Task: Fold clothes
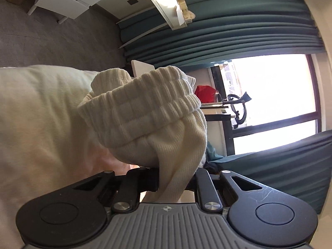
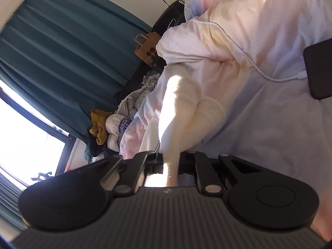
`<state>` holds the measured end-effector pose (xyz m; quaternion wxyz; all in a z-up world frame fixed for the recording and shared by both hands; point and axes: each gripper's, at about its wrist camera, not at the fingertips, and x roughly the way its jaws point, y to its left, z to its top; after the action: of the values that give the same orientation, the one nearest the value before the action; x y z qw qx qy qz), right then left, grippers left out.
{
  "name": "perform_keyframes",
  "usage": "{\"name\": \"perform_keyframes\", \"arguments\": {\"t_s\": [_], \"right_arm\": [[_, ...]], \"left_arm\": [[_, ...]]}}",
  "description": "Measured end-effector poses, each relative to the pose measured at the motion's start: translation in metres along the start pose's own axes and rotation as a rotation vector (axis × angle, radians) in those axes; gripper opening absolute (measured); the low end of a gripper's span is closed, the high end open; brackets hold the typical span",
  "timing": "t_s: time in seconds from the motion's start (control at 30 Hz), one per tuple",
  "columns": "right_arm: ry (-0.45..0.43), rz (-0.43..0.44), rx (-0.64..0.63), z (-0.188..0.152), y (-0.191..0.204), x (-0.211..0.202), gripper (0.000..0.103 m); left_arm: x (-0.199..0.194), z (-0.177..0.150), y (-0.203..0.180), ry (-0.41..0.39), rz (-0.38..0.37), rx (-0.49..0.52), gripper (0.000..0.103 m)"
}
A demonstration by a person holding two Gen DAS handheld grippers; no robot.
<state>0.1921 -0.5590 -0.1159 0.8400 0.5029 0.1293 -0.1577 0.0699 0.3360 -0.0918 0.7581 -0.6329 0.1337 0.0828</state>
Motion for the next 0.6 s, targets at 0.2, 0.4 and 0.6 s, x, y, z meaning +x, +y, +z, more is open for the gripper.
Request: {"name": "perform_keyframes", "arguments": {"t_s": [0.2, 0.4, 0.6], "right_arm": [[0.071, 0.002, 0.083, 0.004, -0.012, -0.041, 0.011], [0.155, -0.008, 0.179, 0.005, -0.037, -0.073, 0.011], [0.211, -0.13, 0.15, -0.003, -0.06, -0.057, 0.011]], "left_arm": [[-0.067, 0.004, 0.044, 0.002, 0.096, -0.151, 0.015], [-0.098, 0.006, 0.042, 0.018, 0.172, -0.067, 0.018], [-0.094, -0.001, 0.011, 0.047, 0.315, 0.108, 0.06]]}}
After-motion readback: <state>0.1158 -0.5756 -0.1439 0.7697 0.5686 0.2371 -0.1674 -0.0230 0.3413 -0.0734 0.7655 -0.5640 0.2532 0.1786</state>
